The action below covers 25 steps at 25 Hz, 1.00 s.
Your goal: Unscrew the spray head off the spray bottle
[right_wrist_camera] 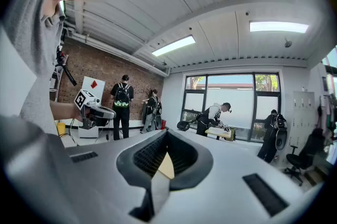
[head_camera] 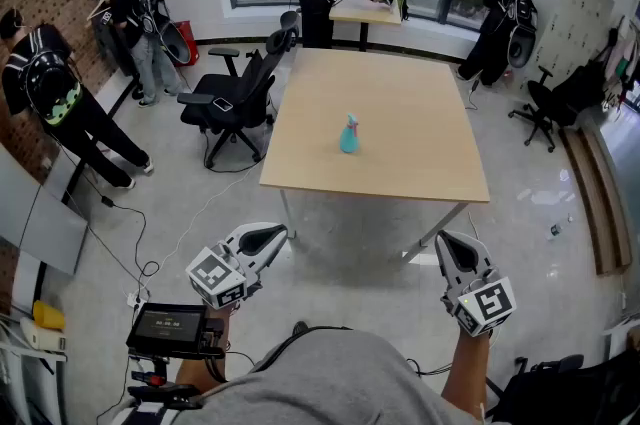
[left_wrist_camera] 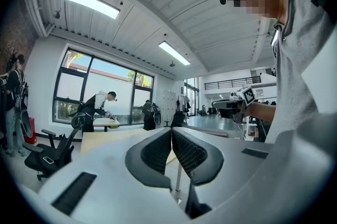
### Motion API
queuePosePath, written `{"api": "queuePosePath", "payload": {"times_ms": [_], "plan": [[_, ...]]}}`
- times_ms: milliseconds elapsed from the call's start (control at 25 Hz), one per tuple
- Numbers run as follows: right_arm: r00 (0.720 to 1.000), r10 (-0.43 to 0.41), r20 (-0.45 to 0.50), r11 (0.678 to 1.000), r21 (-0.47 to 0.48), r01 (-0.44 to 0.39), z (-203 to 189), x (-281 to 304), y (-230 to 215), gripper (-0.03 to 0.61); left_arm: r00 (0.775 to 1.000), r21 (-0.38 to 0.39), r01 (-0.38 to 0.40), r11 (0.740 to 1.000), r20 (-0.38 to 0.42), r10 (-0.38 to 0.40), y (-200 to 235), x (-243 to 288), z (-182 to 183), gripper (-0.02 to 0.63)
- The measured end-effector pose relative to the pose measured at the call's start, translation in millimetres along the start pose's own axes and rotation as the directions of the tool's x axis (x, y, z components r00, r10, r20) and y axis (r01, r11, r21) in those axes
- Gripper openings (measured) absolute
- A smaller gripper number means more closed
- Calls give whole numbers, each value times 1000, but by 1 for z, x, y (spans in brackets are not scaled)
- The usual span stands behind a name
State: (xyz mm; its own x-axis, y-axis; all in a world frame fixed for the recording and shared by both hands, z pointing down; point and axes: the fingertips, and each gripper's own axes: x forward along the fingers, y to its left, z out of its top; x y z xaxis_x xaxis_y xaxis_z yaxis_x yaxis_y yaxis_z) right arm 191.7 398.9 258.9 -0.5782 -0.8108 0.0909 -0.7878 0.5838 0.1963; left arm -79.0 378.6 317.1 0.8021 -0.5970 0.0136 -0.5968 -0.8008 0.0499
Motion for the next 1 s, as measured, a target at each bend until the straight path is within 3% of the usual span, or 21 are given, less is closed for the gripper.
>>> {"api": "queuePosePath", "payload": {"times_ms": [1000], "plan": [[999,0,-54,999,46,3,-9,-7,-17,5,999,-14,-16,1000,-32,15,-8,14,-1,6]]}}
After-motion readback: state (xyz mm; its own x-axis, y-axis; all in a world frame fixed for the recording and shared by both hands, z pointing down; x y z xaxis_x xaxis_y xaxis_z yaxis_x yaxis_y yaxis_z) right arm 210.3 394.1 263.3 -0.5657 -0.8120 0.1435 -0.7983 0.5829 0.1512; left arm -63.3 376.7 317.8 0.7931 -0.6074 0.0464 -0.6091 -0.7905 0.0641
